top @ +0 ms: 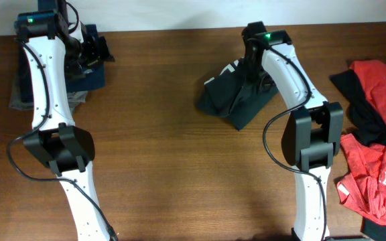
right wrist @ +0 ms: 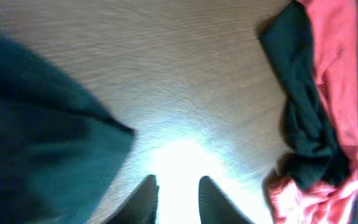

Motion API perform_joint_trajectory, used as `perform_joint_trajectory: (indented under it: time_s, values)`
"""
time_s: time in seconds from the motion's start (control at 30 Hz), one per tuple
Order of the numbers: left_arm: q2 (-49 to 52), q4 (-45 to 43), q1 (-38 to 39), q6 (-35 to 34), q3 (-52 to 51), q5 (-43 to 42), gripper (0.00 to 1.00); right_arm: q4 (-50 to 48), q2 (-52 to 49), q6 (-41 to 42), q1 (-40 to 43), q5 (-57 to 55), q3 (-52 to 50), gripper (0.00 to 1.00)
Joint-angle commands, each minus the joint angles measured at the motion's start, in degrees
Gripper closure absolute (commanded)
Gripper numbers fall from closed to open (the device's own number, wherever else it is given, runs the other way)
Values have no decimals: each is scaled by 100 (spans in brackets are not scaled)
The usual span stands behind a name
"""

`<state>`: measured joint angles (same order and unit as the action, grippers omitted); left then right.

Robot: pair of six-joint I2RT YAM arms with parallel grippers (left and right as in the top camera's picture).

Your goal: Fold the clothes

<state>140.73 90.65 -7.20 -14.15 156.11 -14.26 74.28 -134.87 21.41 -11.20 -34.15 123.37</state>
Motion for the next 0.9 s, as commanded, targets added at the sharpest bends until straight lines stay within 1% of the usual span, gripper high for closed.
perform_joint_trajectory:
  time_s: [0.0, 0.03, 0.07, 0.1, 0.17, 0.27, 0.43, 0.63, 0.73, 0.8, 0.87]
  values:
    - [-168, -9, -9, 94, 35, 59, 1, -35, 385, -157, -284, 479, 476, 39]
    - [-168, -11, -9, 94, 35, 59, 1, -33, 393, -350, -330, 763, 640, 21]
    - [-168, -11, -9, 94, 35, 59, 1, -33, 396, -518, -361, 1102, 780, 16]
    - [-168, -11, -9, 94, 35, 59, 1, -50, 396, -647, -387, 1510, 898, 13]
    - [-168, -11, -9, 94, 35, 59, 1, -179, 396, -664, -446, 2179, 970, 11]
    - [-168, -9, -4, 94, 35, 59, 1, -345, 339, -664, -496, 2435, 931, 12]
    - [-168, -9, -4, 94, 35, 59, 1, -448, 153, -667, -623, 1967, 841, 12]
    - [-168, 26, -4, 94, 35, 59, 1, -673, -157, -780, -684, 1845, 841, 11]
    - [-168, 55, 4, 94, 35, 59, 1, -782, -326, -625, -680, 1443, 841, 11]
    - [-168, 50, 17, 94, 35, 59, 1, -885, -424, -562, -680, 1436, 841, 11]
    - [-168, 52, 24, 94, 35, 59, 1, -984, -507, -319, -684, 1447, 841, 11]
